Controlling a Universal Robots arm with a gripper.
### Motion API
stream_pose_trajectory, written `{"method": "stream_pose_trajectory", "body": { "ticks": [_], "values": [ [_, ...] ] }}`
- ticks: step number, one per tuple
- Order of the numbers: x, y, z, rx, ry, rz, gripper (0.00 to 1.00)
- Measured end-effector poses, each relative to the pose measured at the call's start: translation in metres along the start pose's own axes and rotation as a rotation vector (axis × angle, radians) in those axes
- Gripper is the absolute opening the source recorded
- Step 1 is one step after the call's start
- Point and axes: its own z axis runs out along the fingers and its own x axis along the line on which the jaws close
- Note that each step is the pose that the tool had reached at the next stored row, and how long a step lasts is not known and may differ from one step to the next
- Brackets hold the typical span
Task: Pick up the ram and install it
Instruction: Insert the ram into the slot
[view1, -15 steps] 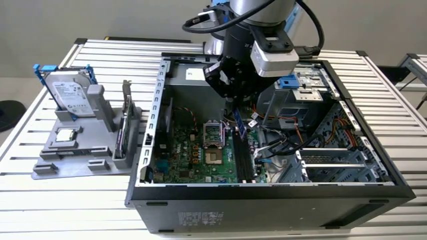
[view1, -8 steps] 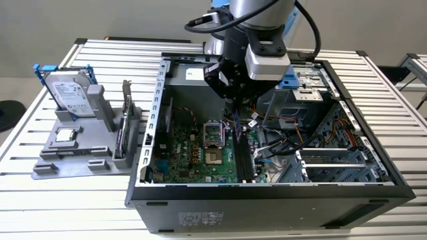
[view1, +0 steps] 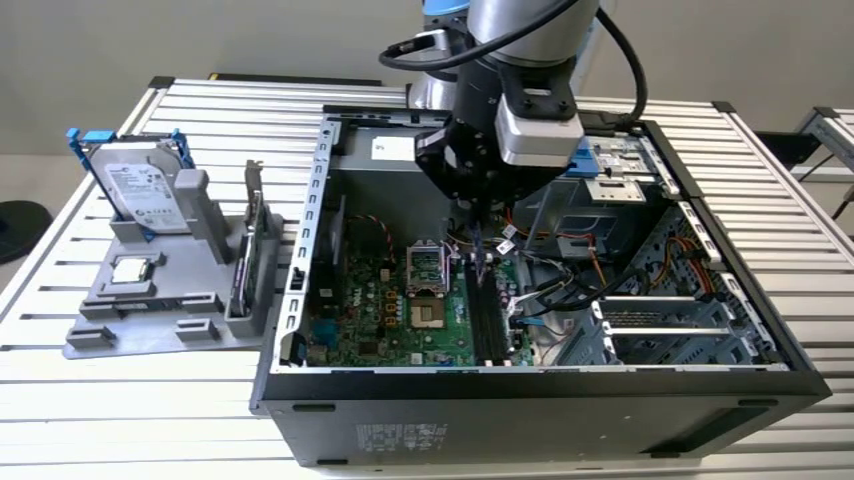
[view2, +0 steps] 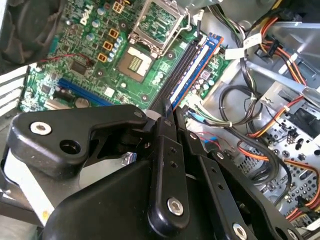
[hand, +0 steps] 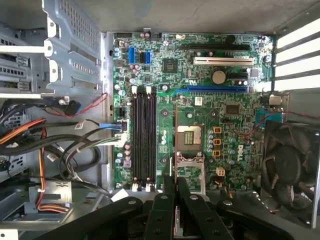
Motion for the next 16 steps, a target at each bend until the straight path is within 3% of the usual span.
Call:
{"method": "stream_pose_trajectory", "body": {
  "ticks": [10,16],
  "values": [
    [0.0128,0.0000,0.0035,-0.0006,-0.0020,-0.029,0.00],
    [0.0159,0.0001,0.0047,-0.0008,-0.0025,-0.044,0.00]
  ]
}}
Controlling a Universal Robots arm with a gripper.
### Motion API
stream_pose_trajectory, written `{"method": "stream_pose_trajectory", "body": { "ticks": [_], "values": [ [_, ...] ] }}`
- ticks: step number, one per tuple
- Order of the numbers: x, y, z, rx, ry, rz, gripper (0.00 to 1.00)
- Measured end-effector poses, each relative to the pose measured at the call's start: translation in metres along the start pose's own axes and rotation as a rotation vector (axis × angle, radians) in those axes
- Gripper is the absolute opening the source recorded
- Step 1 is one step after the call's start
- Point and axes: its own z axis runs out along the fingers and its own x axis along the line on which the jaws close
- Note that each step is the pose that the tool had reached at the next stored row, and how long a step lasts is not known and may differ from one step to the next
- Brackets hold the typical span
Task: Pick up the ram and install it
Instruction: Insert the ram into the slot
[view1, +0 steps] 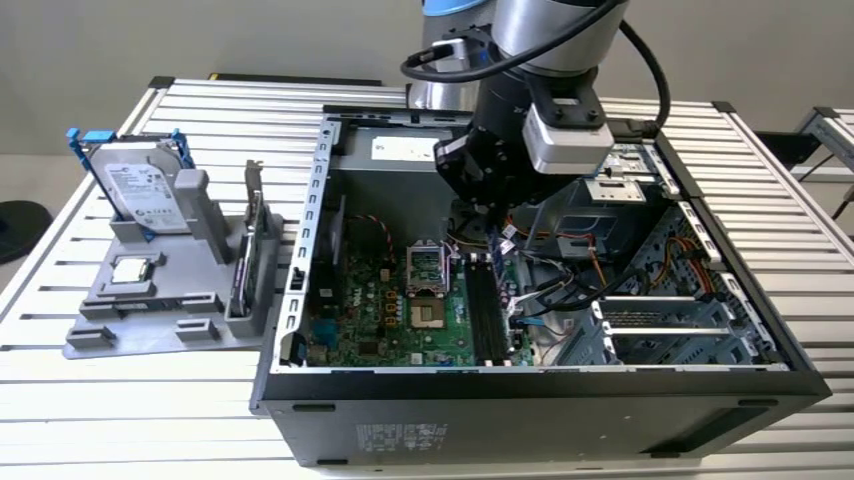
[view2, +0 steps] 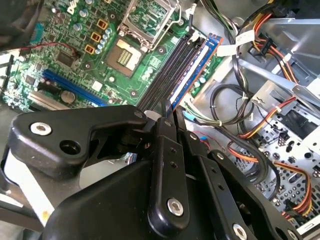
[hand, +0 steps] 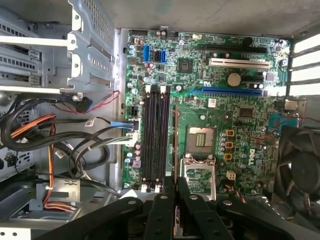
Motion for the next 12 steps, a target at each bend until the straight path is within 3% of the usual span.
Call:
{"method": "stream_pose_trajectory", "body": {
  "ticks": [12],
  "values": [
    [0.0008,0.0001,0.0018,0.0000,-0.0006,-0.019,0.00]
  ]
}}
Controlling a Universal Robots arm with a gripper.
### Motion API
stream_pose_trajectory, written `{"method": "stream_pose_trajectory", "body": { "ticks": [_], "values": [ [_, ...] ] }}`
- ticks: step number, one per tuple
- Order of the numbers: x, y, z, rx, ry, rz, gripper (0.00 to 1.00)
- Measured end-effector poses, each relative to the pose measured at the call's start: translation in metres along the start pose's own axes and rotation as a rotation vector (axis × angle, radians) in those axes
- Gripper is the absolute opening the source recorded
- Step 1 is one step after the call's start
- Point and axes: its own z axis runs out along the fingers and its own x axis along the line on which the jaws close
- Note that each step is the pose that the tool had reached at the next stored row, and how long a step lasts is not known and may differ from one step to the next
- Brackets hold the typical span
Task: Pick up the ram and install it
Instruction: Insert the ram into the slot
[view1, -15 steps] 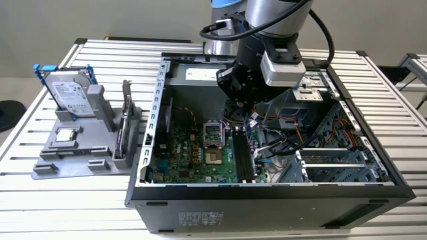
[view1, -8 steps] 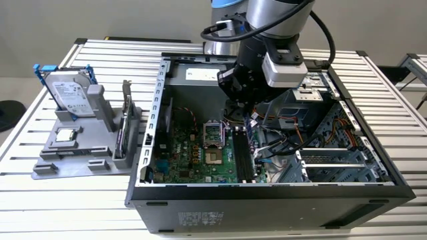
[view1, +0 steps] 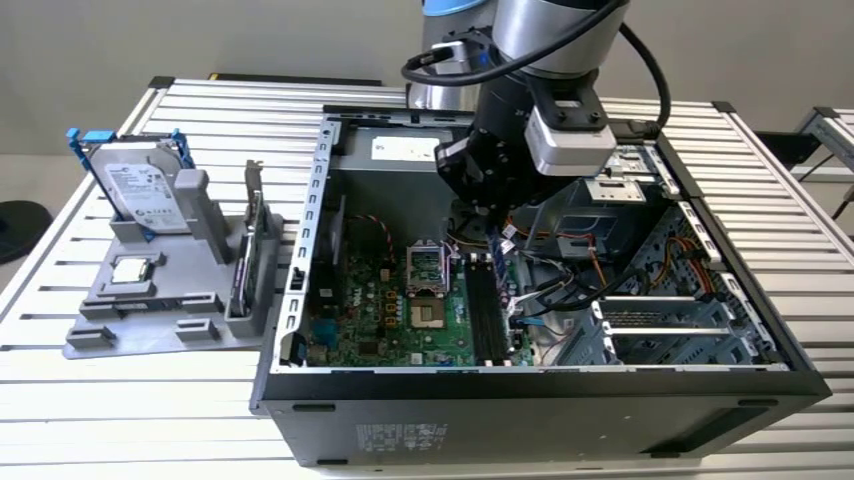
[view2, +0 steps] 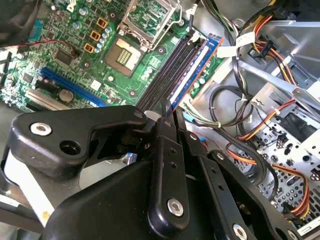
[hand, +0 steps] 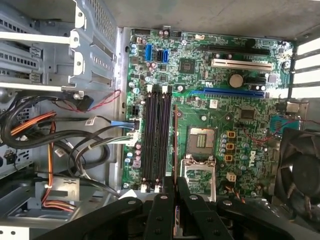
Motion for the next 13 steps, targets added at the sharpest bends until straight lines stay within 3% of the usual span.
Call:
{"method": "stream_pose_trajectory", "body": {
  "ticks": [7,13],
  "values": [
    [0.0011,0.0003,0.0038,-0.0009,-0.0004,-0.005,0.00],
    [0.0037,0.0006,0.0082,-0.0280,-0.0019,-0.005,0.00]
  ]
}}
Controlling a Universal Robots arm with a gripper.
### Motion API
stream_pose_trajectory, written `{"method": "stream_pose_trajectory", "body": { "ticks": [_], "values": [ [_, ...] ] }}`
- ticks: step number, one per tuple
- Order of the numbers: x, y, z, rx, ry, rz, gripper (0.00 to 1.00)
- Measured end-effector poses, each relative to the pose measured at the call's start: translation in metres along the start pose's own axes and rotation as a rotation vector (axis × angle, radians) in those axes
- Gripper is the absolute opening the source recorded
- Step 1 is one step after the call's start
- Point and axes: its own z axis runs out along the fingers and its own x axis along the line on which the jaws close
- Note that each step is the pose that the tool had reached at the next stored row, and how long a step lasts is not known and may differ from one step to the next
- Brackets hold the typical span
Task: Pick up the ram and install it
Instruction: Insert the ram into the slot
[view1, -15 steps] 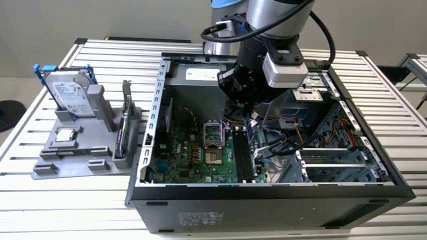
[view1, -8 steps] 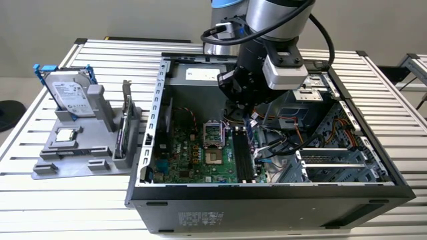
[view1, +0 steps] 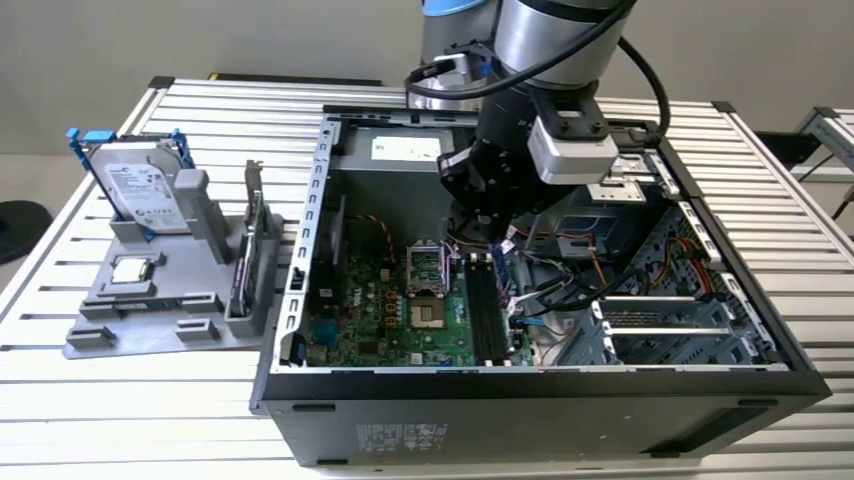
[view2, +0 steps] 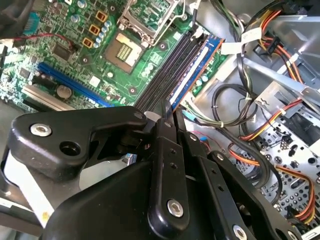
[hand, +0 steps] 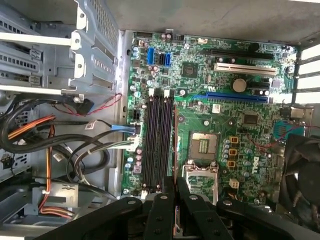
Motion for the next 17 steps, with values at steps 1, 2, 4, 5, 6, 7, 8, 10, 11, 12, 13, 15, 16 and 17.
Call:
{"method": "stream_pose_trajectory", "body": {
  "ticks": [1,2,4,5,6,7,8,10,11,12,13,15,16,17],
  "values": [
    [0.0008,0.0000,0.0005,-0.0022,-0.0002,0.000,0.00],
    [0.0016,0.0001,0.0010,-0.0034,-0.0003,0.001,0.00],
    [0.0034,0.0002,0.0017,-0.0061,-0.0004,0.004,0.00],
    [0.0042,0.0003,0.0021,-0.0077,-0.0005,0.006,0.00],
    [0.0052,0.0004,0.0024,-0.0102,-0.0006,0.008,0.00],
    [0.0060,0.0004,0.0029,-0.0124,-0.0007,0.010,0.00],
    [0.0068,0.0004,0.0033,-0.0145,-0.0009,0.012,0.00],
    [0.0082,0.0006,0.0043,-0.0179,-0.0011,0.016,0.00],
    [0.0088,0.0006,0.0047,-0.0191,-0.0011,0.017,0.00],
    [0.0096,0.0007,0.0052,-0.0201,-0.0012,0.019,0.00],
    [0.0103,0.0007,0.0056,-0.0207,-0.0012,0.021,0.00],
    [0.0116,0.0008,0.0062,-0.0216,-0.0013,0.026,0.00],
    [0.0123,0.0008,0.0065,-0.0224,-0.0014,0.029,0.00],
    [0.0136,0.0009,0.0072,-0.0253,-0.0015,0.038,0.00]
  ]
}}
